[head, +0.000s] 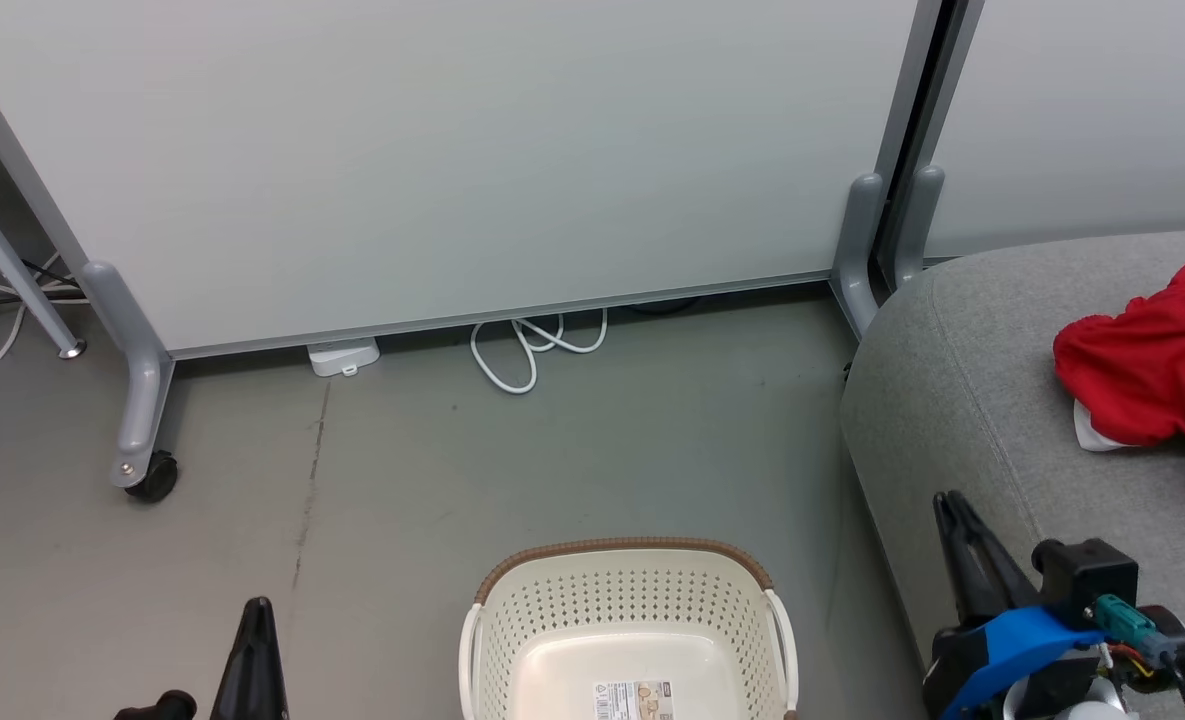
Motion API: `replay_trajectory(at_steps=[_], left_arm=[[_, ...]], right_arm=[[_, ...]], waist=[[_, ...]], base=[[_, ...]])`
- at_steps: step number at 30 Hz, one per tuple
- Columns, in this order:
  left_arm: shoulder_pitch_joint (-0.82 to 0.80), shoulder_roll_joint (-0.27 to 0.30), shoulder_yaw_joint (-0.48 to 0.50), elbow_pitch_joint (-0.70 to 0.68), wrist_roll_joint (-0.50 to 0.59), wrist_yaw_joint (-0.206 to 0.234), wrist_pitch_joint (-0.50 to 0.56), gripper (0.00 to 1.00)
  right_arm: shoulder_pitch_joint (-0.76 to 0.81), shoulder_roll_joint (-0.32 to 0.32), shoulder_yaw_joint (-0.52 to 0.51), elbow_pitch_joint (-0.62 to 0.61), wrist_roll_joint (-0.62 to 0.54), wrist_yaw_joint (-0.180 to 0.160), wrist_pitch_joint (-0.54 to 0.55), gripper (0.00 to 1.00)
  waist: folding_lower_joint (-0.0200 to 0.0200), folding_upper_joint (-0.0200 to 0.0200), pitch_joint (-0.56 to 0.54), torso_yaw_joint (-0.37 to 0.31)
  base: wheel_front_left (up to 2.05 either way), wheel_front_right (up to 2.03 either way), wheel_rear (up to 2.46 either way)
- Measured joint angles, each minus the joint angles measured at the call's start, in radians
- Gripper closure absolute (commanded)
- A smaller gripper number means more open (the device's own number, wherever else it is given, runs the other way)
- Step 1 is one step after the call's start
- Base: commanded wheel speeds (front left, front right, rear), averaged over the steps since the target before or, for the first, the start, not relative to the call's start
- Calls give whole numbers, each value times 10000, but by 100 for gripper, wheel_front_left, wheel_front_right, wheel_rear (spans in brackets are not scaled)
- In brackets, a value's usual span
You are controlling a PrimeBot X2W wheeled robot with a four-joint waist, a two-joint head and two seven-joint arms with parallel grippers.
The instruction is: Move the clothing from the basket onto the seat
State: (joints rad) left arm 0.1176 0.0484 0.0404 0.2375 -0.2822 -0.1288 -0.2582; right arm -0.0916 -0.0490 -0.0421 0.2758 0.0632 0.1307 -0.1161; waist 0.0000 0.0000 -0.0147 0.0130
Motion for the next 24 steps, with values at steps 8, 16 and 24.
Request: replay_trajectory(at_steps=[8, 16, 24], left_arm=[[263, -86, 4, 522, -433, 0, 151, 100], [127, -82, 61, 504, -1866, 0, 535, 100], [-133, -75, 102, 468, -3158, 0, 865, 100]], right_arm=[[320, 59, -29, 587, 470, 0, 146, 100], [318, 59, -94, 518, 2104, 0, 362, 100], [314, 59, -155, 405, 3611, 0, 546, 100]], waist=[[0, 0, 5, -6], [0, 0, 16, -14], [1, 0, 28, -22]], base=[[0, 0, 0], [0, 0, 0], [0, 0, 0]])
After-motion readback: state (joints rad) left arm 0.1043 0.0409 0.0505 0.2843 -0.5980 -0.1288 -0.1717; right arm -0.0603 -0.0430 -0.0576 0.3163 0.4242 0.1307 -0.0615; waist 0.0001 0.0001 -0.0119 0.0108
